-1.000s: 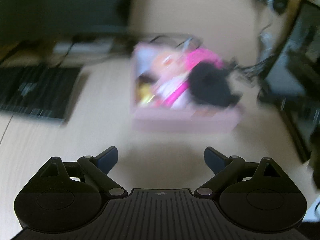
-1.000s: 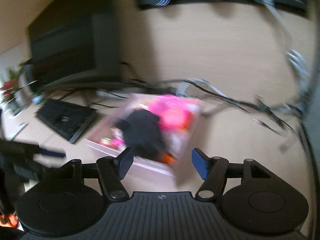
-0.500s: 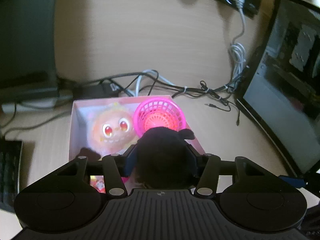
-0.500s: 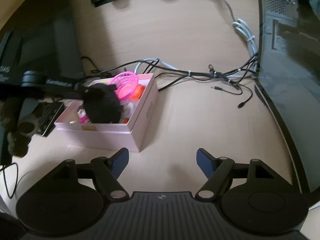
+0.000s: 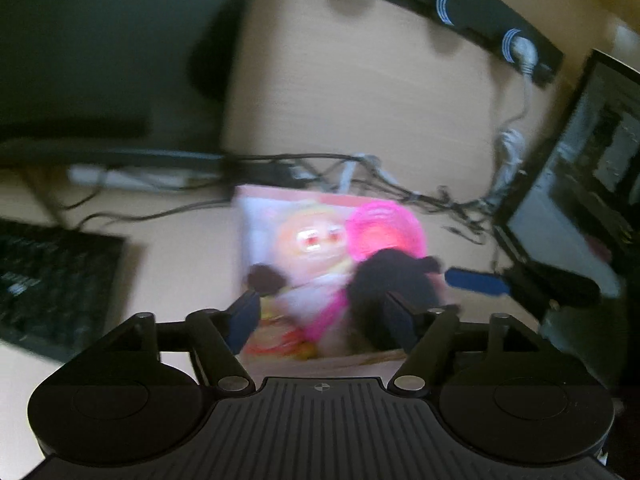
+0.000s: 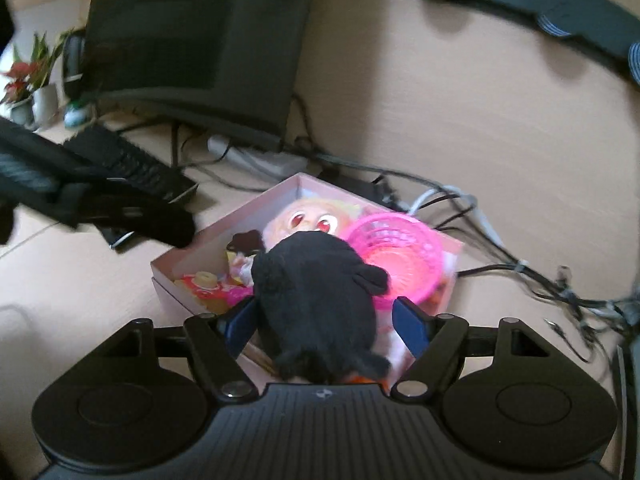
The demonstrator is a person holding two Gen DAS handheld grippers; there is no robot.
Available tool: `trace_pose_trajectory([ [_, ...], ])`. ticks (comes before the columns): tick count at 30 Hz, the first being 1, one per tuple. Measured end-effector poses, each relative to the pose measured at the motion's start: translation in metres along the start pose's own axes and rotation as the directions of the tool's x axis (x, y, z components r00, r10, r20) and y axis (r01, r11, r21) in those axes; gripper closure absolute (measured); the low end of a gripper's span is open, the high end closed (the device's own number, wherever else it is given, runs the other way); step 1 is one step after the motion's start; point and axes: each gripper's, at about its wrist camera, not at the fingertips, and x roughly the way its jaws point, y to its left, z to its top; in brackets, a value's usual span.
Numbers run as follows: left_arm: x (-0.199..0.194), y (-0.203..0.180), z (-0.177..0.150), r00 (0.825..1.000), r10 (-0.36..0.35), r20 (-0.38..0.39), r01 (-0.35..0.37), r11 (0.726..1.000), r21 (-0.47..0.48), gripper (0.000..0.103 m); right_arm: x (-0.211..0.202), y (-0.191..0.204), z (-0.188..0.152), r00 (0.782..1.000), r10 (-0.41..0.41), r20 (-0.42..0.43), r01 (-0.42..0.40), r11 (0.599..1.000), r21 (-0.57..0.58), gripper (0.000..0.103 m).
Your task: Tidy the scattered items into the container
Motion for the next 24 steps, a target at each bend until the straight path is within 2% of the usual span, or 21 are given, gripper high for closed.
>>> trace_pose_trajectory([
  [4,0.0,0.018,-0.011,0.999,0.038,-0.016,-0.039,0.998,-0.043,0.019,0.005,-0.002,0.019,0.994,0.069,-0.086,-0.082,0.985,-0.155,0.043],
  [8,0.005,0.026,-0.016,1.0,0.02,-0.012,-0.021,0.996,-0.089,0.017,0.003,-0.008,0.035,0.981,0.089,-0.173,-0.136,0.949,-0.284,0.044],
  [10,0.006,0.027,-0.016,1.0,0.012,-0.01,-0.012,0.996,-0.091,0.016,0.005,-0.01,0.04,0.969,0.106,-0.225,-0.176,0.932,-0.317,0.044],
  [13,0.008,0.026,-0.016,1.0,0.0,-0.016,-0.002,0.997,-0.083,0.015,0.016,-0.007,0.04,0.952,0.141,-0.272,-0.225,0.925,-0.305,0.039],
  [15,0.01,0.024,-0.016,1.0,-0.004,-0.022,0.002,0.997,-0.074,0.015,0.019,-0.004,0.036,0.954,0.141,-0.266,-0.219,0.931,-0.293,0.036],
  [18,0.011,0.021,-0.015,1.0,0.004,-0.027,-0.006,0.999,-0.047,0.014,-0.006,-0.008,0.032,0.971,0.132,-0.201,-0.184,0.945,-0.27,0.031],
  [21,0.014,0.021,-0.011,0.999,0.009,-0.035,-0.01,0.999,-0.034,0.013,-0.043,-0.027,0.025,0.987,0.123,-0.103,-0.139,0.976,-0.166,0.021],
  [24,0.022,0.013,-0.002,0.999,-0.013,-0.041,0.013,1.0,-0.011,0.013,-0.069,-0.044,0.009,0.998,0.05,-0.049,-0.052,0.998,-0.031,0.021],
])
